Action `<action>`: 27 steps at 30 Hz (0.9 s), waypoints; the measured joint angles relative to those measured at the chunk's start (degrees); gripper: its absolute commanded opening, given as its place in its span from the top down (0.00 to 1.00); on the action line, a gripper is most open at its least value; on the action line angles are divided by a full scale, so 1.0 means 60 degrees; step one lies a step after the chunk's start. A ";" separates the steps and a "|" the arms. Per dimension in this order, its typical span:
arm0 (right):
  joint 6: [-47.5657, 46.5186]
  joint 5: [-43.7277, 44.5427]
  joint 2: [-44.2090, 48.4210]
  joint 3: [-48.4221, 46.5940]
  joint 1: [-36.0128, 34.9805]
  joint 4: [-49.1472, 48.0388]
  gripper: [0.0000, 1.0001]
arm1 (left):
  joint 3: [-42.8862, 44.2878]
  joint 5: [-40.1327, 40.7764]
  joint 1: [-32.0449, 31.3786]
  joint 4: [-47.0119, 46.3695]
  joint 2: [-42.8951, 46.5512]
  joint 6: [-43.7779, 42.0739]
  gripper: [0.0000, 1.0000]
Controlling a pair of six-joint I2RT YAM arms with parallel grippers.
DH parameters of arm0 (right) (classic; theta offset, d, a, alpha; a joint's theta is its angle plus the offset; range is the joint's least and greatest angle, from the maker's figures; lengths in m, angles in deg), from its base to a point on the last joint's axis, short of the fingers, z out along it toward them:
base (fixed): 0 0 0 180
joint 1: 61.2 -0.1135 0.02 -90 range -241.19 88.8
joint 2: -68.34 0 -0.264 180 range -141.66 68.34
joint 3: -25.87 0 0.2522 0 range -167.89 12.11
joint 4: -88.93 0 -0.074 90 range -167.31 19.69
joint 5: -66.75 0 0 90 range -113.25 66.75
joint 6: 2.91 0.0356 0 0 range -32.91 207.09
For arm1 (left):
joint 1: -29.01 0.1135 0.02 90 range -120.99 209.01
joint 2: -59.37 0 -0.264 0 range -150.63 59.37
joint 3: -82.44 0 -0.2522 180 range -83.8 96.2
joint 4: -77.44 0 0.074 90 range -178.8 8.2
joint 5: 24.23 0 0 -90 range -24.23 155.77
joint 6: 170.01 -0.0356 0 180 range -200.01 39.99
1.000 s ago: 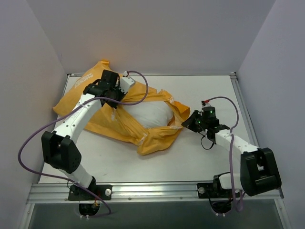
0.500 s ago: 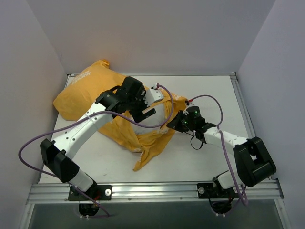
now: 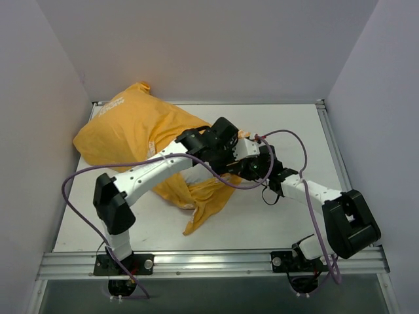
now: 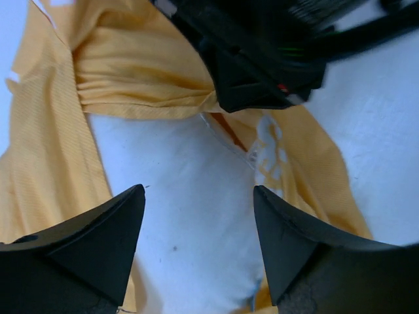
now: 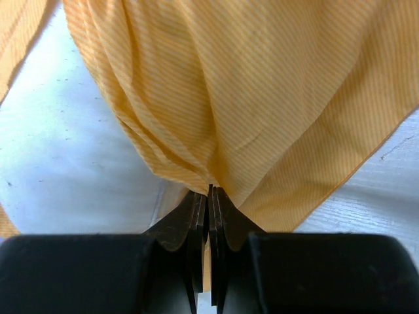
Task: Remove the pillowcase from the pillow
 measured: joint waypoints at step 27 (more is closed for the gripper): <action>0.0084 -0.0393 0.0554 -0.0364 0.1494 0.0780 1.00 | -0.2827 0.1752 0.0896 -0.2470 -0.0678 -0.0004 0.98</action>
